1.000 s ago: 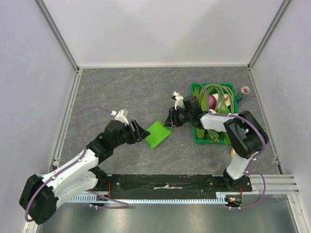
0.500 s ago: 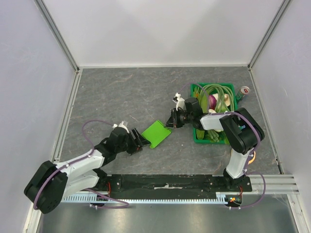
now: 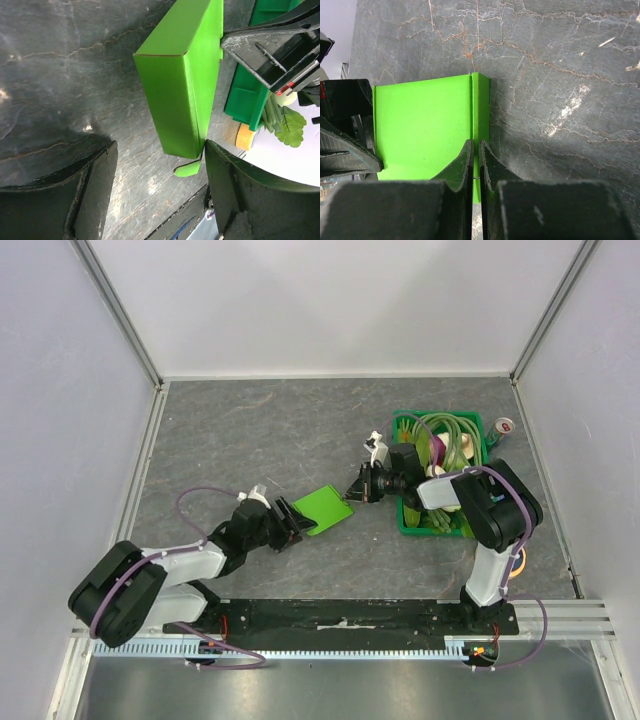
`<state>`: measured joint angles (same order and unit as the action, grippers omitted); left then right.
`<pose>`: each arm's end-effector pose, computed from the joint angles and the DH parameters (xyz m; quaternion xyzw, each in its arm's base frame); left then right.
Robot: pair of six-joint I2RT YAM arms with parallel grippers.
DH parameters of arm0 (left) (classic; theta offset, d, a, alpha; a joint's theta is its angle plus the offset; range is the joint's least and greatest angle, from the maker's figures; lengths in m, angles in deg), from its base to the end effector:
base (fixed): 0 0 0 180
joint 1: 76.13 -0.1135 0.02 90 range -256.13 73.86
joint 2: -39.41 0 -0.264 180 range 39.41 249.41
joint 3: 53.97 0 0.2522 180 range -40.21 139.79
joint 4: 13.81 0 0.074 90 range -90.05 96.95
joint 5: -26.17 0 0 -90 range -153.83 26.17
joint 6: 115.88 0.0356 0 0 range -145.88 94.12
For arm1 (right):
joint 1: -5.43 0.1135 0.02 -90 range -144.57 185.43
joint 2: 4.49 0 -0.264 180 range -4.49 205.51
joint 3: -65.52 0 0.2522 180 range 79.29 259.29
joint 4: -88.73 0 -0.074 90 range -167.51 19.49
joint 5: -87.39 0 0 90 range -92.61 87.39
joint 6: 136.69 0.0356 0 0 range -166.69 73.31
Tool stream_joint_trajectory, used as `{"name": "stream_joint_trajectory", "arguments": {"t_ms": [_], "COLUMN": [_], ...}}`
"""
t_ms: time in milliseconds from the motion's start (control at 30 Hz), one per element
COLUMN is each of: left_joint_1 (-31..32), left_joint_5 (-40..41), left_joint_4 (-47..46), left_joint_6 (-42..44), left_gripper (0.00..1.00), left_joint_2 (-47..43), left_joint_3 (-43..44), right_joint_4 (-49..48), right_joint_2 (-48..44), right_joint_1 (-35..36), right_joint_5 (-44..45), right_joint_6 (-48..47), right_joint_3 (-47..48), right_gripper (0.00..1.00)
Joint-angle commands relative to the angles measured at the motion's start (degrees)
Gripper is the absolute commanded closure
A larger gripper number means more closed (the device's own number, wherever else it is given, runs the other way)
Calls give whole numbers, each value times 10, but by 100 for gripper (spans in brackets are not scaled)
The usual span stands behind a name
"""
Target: Fold the paper box
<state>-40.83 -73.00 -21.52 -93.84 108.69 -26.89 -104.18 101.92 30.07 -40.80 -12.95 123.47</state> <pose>0.1627 -0.1222 0.1292 -0.2123 0.8570 -0.4079 0.2327 0.3042 0.1638 0.1187 -0.0825 0.8495 0.4648 0.2355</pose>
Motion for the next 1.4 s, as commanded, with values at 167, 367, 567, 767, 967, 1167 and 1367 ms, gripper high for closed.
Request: {"name": "stream_joint_trajectory", "arguments": {"t_ms": [167, 367, 567, 767, 967, 1167, 1367], "left_joint_1": [-4, -9, -24, -54, -103, -117, -117], "left_joint_5": [1, -1, -47, -130, -241, -331, -361], "left_joint_4": [-96, -96, -96, -17, 101, 126, 113], "left_joint_6": [-9, -16, -60, -114, -194, -294, -364], "left_gripper": [26, 44, 66, 70, 72, 71, 74], "left_joint_2": [64, 93, 82, -9, -149, -233, -286], "left_joint_3": [39, 61, 47, 17, -4, -41, -69], "right_joint_4": [-16, -9, 122, 309, 335, 332, 315], "right_joint_2": [14, 6, -81, -252, -348, -365, -325], "right_joint_1": [-3, -2, 16, 130, 341, 484, 562], "right_joint_5": [1, 3, 127, 337, 502, 617, 728], "right_joint_6": [7, 6, -59, -162, -326, -444, -509], "right_joint_3": [-20, -23, -12, 26, 13, 29, 37], "right_gripper": [92, 91, 72, 24, 16, 15, 19]}}
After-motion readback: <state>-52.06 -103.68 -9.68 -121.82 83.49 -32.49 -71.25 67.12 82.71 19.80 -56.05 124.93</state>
